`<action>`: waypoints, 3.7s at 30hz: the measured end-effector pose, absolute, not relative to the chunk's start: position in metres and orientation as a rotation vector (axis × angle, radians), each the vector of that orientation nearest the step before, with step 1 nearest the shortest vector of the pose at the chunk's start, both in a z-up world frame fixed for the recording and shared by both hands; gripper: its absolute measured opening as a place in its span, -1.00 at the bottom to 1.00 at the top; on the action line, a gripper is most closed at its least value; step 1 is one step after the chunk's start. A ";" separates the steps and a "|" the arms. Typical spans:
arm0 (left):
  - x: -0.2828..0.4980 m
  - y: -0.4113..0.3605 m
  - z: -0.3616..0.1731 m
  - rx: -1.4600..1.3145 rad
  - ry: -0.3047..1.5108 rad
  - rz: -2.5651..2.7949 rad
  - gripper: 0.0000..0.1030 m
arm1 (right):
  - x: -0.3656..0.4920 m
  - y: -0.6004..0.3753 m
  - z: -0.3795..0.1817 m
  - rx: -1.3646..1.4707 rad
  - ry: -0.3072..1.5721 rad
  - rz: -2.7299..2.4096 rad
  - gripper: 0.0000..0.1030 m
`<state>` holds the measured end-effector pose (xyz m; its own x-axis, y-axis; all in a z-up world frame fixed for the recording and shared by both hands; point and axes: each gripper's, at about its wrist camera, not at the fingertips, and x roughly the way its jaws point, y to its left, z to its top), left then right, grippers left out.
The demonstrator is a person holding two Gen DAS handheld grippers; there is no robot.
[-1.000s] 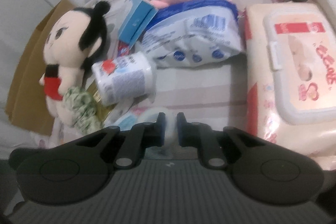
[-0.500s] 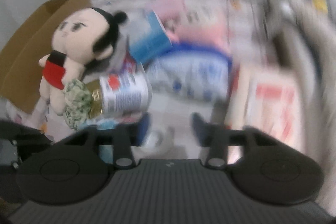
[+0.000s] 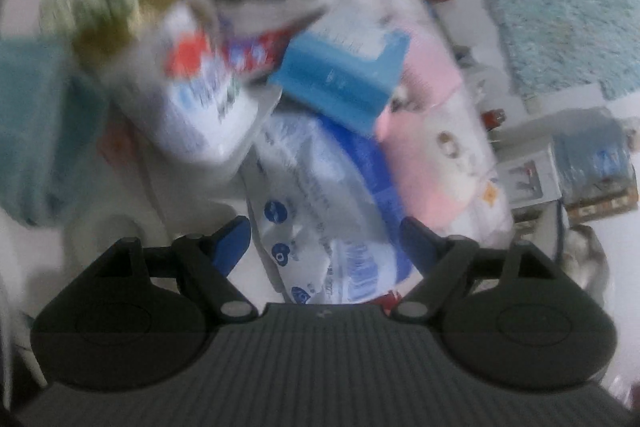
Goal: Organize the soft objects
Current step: 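Grasp the blue-and-teal wipe pack with the right tool while the left tool holds the towel, then carry towel and wipe pack into the cardboard box with both tools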
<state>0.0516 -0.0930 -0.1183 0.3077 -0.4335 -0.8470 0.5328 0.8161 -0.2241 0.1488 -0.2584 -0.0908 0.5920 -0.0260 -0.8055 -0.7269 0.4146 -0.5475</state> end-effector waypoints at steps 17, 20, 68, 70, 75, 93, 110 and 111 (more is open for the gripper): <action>0.052 -0.093 -0.118 0.091 1.089 -0.635 -0.38 | 0.187 -0.313 -0.052 -0.314 0.981 0.374 -0.08; 0.053 -0.092 -0.118 0.083 1.091 -0.635 -0.38 | 0.174 -0.341 -0.040 -0.038 1.003 0.361 -0.08; 0.056 -0.084 -0.122 0.032 1.077 -0.671 -0.37 | 0.097 -0.282 -0.088 -0.195 1.083 -0.025 0.48; 0.055 -0.084 -0.122 0.034 1.063 -0.669 -0.39 | 0.095 -0.287 -0.085 -0.161 1.076 -0.026 0.38; 0.051 -0.084 -0.120 0.033 1.018 -0.669 -0.45 | 0.084 -0.308 -0.068 0.002 1.029 -0.020 0.25; 0.002 -0.061 -0.020 -0.081 0.803 -0.711 -0.47 | -0.034 -0.328 0.028 0.400 0.706 0.070 0.24; 0.031 0.100 0.085 -0.182 0.594 -0.301 -0.46 | 0.040 -0.205 0.106 0.391 0.627 0.522 0.24; 0.038 0.109 0.086 -0.174 0.596 -0.274 -0.46 | 0.054 -0.192 0.108 0.390 0.639 0.553 0.24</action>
<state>0.0383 0.1090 0.0863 0.7928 -0.3031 -0.5288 0.2034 0.9494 -0.2393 0.0536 -0.1915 0.1084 0.6677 0.5924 -0.4507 -0.3607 0.7871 0.5003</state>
